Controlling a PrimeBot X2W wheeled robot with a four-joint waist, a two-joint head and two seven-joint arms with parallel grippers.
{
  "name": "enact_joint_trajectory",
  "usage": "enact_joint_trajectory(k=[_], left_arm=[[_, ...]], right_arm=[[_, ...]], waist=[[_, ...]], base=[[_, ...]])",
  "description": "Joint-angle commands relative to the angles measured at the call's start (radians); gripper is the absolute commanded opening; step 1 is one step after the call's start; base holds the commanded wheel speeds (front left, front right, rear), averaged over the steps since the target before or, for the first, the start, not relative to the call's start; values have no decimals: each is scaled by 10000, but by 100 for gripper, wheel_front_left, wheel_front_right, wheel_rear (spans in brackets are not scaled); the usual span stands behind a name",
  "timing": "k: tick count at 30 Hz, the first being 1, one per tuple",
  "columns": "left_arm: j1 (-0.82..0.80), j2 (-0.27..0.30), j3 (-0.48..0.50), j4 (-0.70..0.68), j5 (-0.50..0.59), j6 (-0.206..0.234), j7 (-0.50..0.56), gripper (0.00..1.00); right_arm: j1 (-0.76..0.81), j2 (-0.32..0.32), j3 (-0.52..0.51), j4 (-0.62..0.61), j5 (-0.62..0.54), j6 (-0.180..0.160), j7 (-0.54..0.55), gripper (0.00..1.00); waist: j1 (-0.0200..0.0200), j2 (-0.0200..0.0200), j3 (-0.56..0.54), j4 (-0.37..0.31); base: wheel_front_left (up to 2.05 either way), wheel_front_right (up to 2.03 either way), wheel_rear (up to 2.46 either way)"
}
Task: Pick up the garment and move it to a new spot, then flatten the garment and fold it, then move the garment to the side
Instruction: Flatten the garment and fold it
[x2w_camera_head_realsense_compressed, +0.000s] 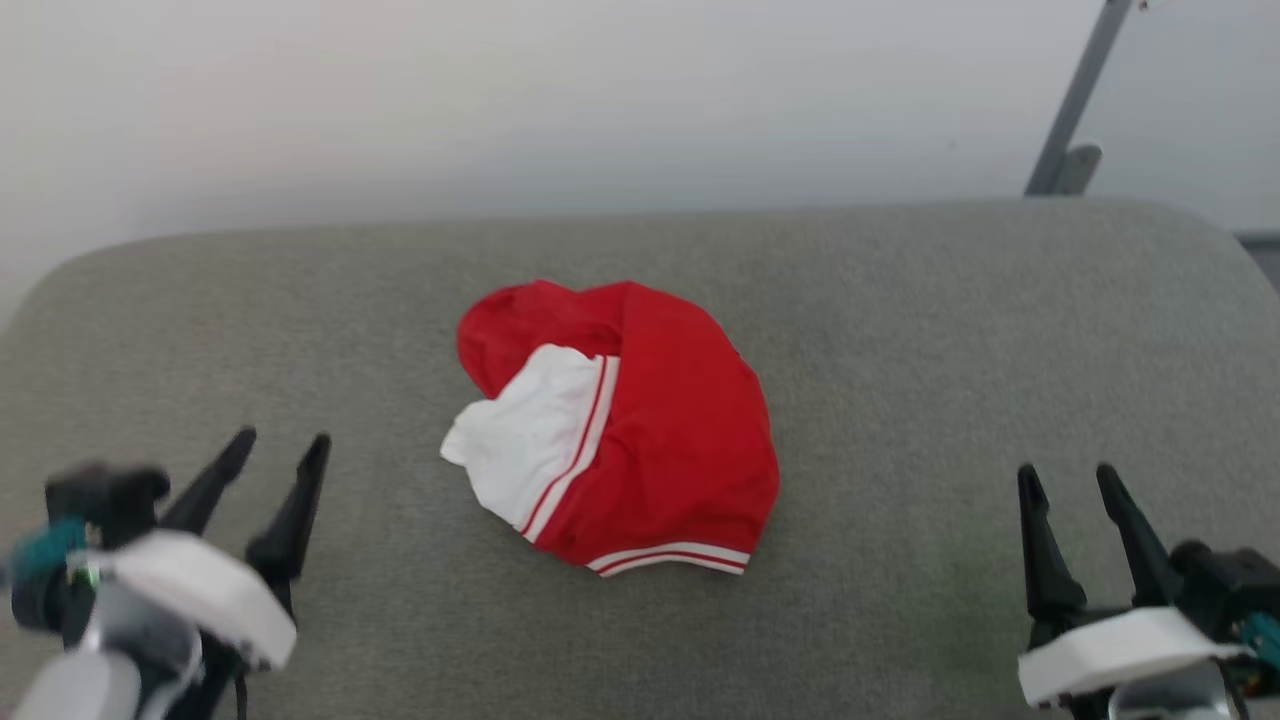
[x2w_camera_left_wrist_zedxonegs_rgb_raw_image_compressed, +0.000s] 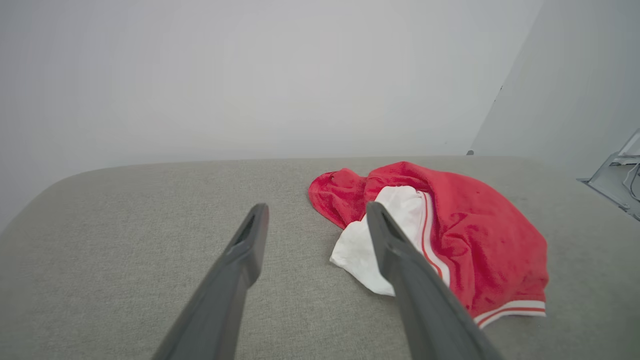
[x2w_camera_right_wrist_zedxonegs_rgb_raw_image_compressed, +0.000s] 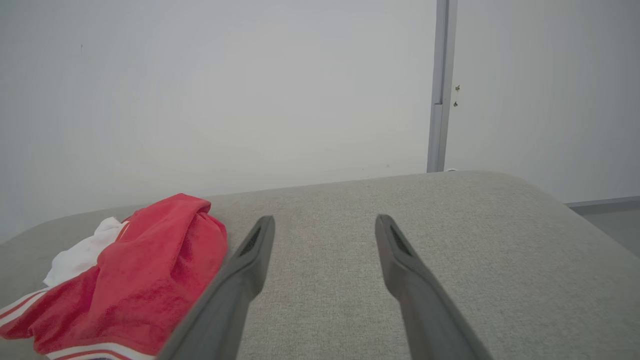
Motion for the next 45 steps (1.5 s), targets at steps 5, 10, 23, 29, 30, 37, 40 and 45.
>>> enact_joint_trajectory(k=[5, 10, 23, 29, 30, 37, 40, 45], left_arm=[[-1631, 848, -910, 350, -941, -33, 1805, 100], [-3072, 1379, -1810, 983, -1753, -33, 3509, 100], [-5640, 1729, -3422, 2974, -2580, -23, 7150, 100], [-6319, 1279, -3819, 4044, -2569, 137, 8039, 100], [-6371, 1176, -3905, 4228, -2587, 115, 8171, 100], [-6402, 314, -4107, 5632, -3108, 633, 9329, 100], [-6414, 193, -4223, 5922, -3072, 780, 9626, 100], [-6537, 17, -4227, 6036, -3234, 648, 9672, 0]], right_arm=[[-633, -46, 274, -23, 87, -5, -101, 100], [-1116, -42, 448, 101, 132, -3, -269, 100], [-1898, 55, 490, 482, 207, -3, -602, 100], [-2172, 87, 529, 562, 149, -3, -662, 100], [-2212, 84, 536, 588, 129, -3, -672, 100], [-2467, 98, 631, 727, 24, -3, -686, 100], [-2534, 81, 629, 757, -19, -3, -687, 100], [-2551, 38, 575, 802, -95, -3, -692, 100]], waist=[[0, 0, 884, -618], [0, 0, 1502, -1042], [0, 0, 2485, -1720], [0, 0, 2871, -1820], [0, 0, 2923, -1823], [0, 0, 3121, -1801], [0, 0, 3135, -1752], [0, 0, 3114, -1649]], base=[[0, 0, 0], [0, 0, 0], [0, 0, 0], [0, 0, 0], [0, 0, 0], [0, 0, 0], [0, 0, 0], [0, 0, 0]])
